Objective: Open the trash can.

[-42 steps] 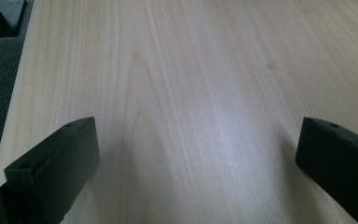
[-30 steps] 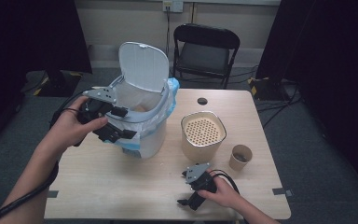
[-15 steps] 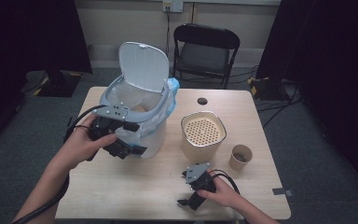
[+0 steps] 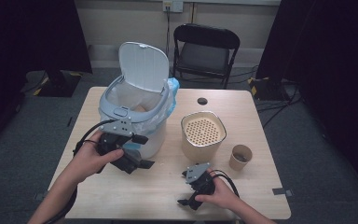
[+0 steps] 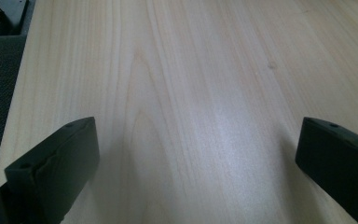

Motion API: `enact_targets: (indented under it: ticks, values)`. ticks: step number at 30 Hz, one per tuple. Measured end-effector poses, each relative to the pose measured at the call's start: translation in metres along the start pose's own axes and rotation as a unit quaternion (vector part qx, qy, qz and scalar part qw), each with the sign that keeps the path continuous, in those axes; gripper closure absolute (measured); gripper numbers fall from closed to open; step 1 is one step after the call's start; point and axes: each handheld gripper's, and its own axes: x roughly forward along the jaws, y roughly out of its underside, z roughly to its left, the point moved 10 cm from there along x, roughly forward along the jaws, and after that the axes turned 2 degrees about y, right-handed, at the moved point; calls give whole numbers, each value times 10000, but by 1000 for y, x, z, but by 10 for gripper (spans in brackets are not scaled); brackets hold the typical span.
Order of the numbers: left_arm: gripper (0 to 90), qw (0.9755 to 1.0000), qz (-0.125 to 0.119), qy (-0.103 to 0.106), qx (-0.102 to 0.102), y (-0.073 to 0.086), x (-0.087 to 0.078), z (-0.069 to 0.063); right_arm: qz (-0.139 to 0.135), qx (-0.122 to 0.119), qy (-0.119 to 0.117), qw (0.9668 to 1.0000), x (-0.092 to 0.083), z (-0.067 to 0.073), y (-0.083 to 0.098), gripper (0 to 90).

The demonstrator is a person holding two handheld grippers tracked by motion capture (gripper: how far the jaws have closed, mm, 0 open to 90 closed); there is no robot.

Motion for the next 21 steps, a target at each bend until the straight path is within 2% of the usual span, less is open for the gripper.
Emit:
enact_targets:
  ticks: [6,11,12,15,16,17,18,21]
  values:
    - [157,9999,-51,116,11,6,8,-5,-19,-14,-20,10000,0,-1,0,0]
    - [157,9997,-93,217,-52,19,23,-11,-16,14,-39,10000,-1,0,1,0]
    - [157,9997,-20,243,-63,27,30,-12,-18,1,-47,10000,-2,-1,1,0]
    - [157,9996,35,282,-77,35,38,-12,-32,30,-43,10000,-3,-2,2,3]
    - [157,9995,102,279,-97,43,45,-11,-35,43,-40,10000,-5,-3,3,40]
    - [157,9995,102,279,-97,43,45,-11,-35,43,-40,10000,-5,-3,3,40]
    - [157,9995,153,256,-71,48,50,-9,-83,89,-25,9999,-8,-5,2,138]
    - [157,9995,118,272,-67,52,55,-8,-106,191,-44,9998,-12,-8,3,141]
